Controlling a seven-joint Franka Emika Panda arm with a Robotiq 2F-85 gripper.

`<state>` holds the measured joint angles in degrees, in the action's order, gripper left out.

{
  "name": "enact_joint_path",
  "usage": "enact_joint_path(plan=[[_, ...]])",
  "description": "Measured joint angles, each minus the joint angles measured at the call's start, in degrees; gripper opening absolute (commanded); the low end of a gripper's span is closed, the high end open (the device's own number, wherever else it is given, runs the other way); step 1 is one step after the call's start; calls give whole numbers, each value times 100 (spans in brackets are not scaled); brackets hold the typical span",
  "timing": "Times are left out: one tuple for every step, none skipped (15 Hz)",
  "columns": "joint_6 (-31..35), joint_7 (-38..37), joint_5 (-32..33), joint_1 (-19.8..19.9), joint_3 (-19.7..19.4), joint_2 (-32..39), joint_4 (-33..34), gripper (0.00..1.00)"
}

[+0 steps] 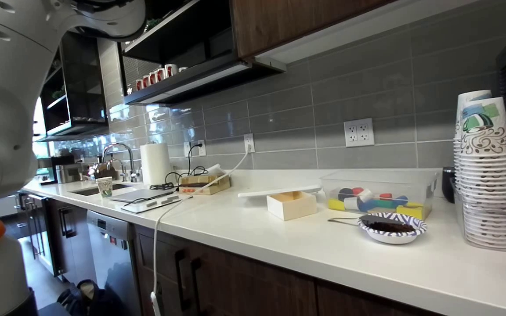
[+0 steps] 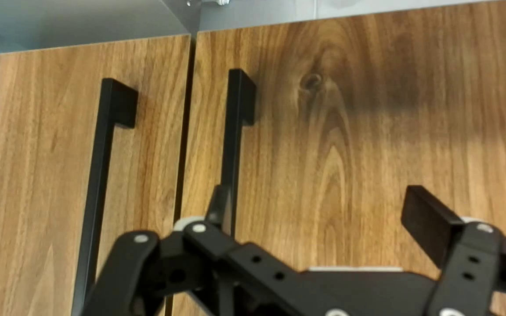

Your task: Partially open the cupboard's left door, then close it

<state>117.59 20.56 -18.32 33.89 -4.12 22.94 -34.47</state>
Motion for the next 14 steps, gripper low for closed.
enact_joint_path(plan=[[0, -42, 0, -2, 1, -68, -3, 100], [0, -89, 0, -2, 0, -121, -6, 100], [0, -133, 0, -1, 0, -167, -12, 100], [-10, -156, 0, -2, 1, -211, -20, 100], [-30, -168, 0, -2, 1, -253, -33, 100], [-62, -175, 1, -2, 0, -293, -45, 100], [-98, -176, 1, -2, 0, -331, -59, 100], [-129, -176, 1, -1, 0, -366, -75, 100], [-165, -176, 1, -1, 0, -396, -90, 100], [-201, -176, 1, -1, 0, -422, -102, 100], [-207, -176, 0, -1, 0, -449, -124, 100], [-207, -176, 0, 0, 0, -473, -149, 100], [-207, -176, 0, 0, 0, -488, -164, 100], [-208, -176, 0, 0, 0, -495, -171, 100]])
